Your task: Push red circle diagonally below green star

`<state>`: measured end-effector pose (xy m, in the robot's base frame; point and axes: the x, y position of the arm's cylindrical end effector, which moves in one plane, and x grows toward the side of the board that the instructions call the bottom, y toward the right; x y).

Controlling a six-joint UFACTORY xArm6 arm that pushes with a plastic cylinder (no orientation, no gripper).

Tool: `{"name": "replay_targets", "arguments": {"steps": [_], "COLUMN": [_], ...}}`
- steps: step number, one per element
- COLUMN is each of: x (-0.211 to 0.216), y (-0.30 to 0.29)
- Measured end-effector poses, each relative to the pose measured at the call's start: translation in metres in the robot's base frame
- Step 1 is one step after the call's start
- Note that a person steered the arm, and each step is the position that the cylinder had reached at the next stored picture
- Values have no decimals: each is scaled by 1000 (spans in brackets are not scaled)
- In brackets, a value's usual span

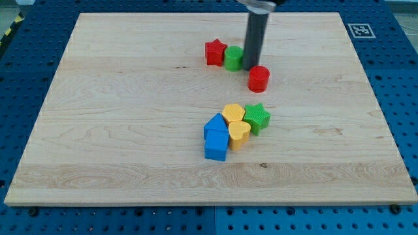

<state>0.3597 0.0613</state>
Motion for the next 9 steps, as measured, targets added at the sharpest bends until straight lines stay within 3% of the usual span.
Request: {"name": "replay_targets", "arguments": {"steps": [1,6,8,9], "x": [-4,49,74,51], "y": [-20,96,97,97]}}
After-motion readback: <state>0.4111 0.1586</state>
